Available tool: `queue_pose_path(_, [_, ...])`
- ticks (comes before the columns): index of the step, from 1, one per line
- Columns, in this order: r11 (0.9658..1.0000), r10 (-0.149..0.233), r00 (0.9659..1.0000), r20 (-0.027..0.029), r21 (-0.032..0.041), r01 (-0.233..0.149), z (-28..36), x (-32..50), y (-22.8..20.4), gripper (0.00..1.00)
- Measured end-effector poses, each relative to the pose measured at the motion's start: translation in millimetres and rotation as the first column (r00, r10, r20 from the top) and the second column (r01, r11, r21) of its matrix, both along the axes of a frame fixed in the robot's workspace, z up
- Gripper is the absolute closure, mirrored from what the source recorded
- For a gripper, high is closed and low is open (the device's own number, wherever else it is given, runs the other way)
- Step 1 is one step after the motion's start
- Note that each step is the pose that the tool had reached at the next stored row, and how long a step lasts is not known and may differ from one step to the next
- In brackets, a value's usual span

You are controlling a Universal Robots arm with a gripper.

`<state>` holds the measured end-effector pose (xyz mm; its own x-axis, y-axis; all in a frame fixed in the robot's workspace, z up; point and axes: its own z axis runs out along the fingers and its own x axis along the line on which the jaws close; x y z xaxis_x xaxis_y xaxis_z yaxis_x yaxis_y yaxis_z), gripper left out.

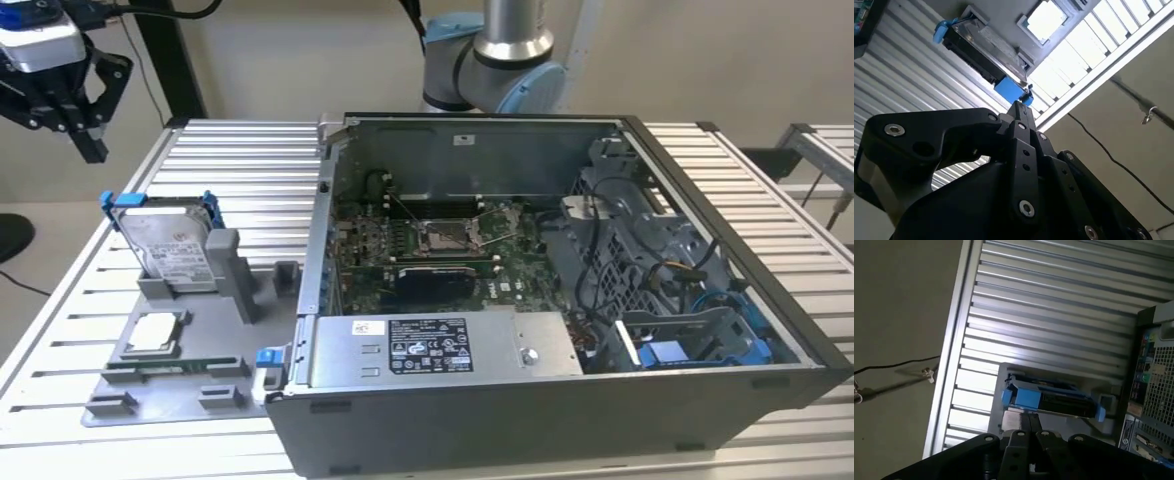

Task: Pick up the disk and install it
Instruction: 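Reach for the disk, then pick up the disk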

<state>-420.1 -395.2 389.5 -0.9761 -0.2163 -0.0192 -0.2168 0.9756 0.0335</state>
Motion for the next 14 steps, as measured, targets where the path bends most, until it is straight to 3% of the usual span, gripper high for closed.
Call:
queue_pose_path(3, [0.9985,0.055,0.9985,-0.0002,-0.008,-0.055,0.0,-0.2,0.0,1.0])
queue_pose_path(7, [0.9918,0.127,0.992,-0.001,-0.016,-0.127,0.0,-0.2,0.0,1.0])
queue_pose_path(11, [0.98,0.197,0.9803,-0.0026,-0.0256,-0.197,0.0,-0.4,0.0,1.0])
queue_pose_path(14, [0.968,0.249,0.9686,-0.0042,-0.033,-0.249,0.0,-0.5,0.0,1.0])
